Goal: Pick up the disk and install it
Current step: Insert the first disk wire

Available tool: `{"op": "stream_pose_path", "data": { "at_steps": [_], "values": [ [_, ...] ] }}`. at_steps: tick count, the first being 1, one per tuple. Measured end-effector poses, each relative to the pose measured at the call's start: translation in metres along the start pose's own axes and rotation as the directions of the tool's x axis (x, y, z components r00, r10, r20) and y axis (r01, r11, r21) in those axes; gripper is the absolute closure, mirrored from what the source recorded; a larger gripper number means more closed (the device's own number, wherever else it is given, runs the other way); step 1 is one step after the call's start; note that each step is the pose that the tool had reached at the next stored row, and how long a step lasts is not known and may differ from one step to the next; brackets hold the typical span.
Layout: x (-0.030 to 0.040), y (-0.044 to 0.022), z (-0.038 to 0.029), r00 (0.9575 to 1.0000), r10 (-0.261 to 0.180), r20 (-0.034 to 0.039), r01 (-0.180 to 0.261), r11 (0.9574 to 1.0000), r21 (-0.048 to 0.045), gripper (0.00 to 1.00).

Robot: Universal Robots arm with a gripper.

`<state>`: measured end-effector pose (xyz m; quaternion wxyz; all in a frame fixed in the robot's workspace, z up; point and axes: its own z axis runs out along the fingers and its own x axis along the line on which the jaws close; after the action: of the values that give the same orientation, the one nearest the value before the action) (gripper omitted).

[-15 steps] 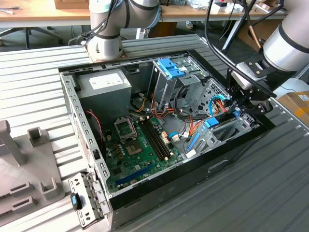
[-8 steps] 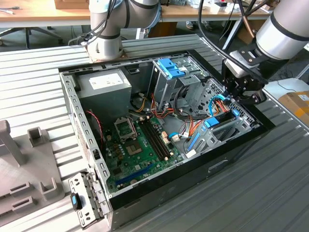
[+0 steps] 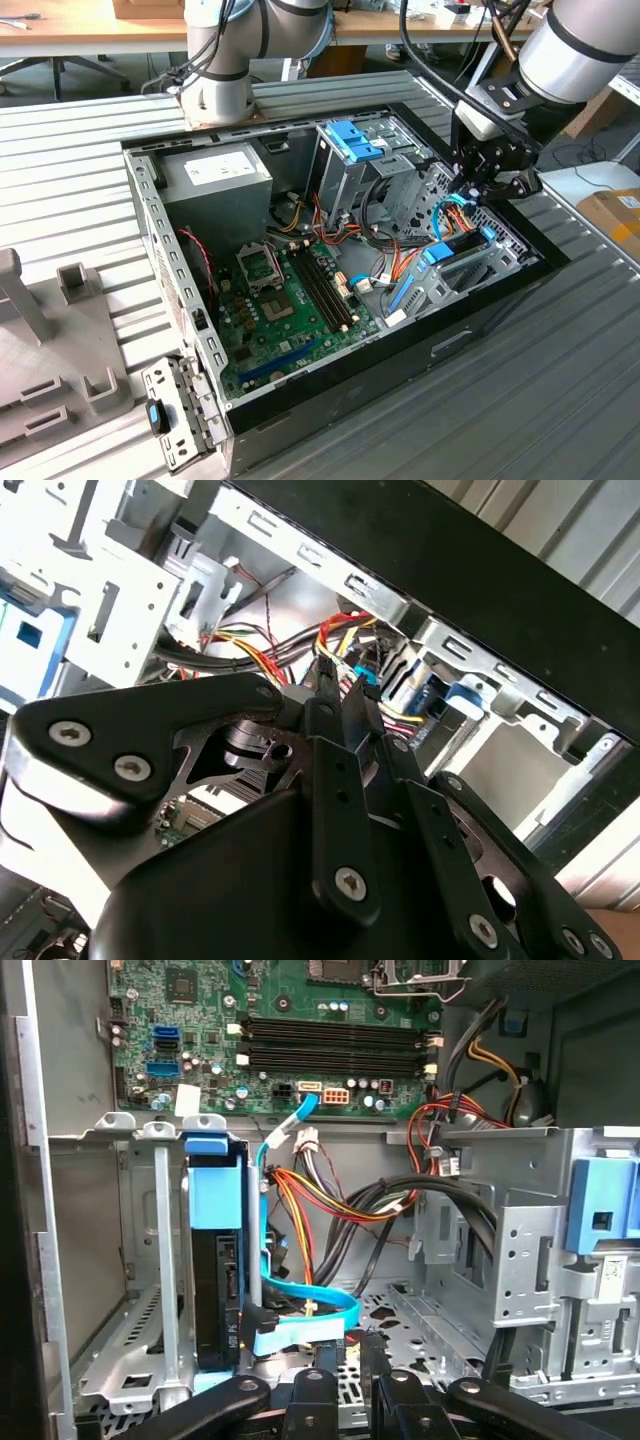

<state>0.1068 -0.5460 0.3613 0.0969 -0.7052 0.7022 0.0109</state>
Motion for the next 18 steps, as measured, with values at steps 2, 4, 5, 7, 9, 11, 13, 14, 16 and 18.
{"op": "stream_pose_path", "data": {
  "at_steps": [2,4,5,7,9,11,13,14,16,18],
  "values": [
    [-0.0048,-0.0002,-0.0013,1.0000,0.000,-0.0004,0.000,1.0000,0.0000,0.76],
    [-0.0060,-0.0003,-0.0015,1.0000,0.000,-0.0004,0.000,1.0000,0.0000,0.76],
    [-0.0069,-0.0003,-0.0019,1.0000,0.000,-0.0005,0.000,1.0000,0.0000,0.76],
    [-0.0091,-0.0005,-0.0033,1.0000,0.000,-0.0005,0.000,1.0000,0.0000,0.76],
    [-0.0123,-0.0008,-0.0050,1.0000,0.000,-0.0006,0.000,1.0000,0.0000,0.76],
    [-0.0151,-0.0009,-0.0056,1.0000,0.000,-0.0005,0.000,1.0000,0.0000,0.76],
    [-0.0180,-0.0010,-0.0067,1.0000,0.000,-0.0007,0.000,1.0000,0.0000,0.76],
    [-0.0187,-0.0015,-0.0099,1.0000,0.000,-0.0006,0.000,1.0000,0.0000,0.76],
    [-0.0189,-0.0021,-0.0123,1.0000,0.000,-0.0005,0.000,1.0000,0.0000,0.76],
    [-0.0187,-0.0024,-0.0127,1.0000,0.002,-0.0022,-0.002,1.0000,0.0003,0.76]
  ]
}}
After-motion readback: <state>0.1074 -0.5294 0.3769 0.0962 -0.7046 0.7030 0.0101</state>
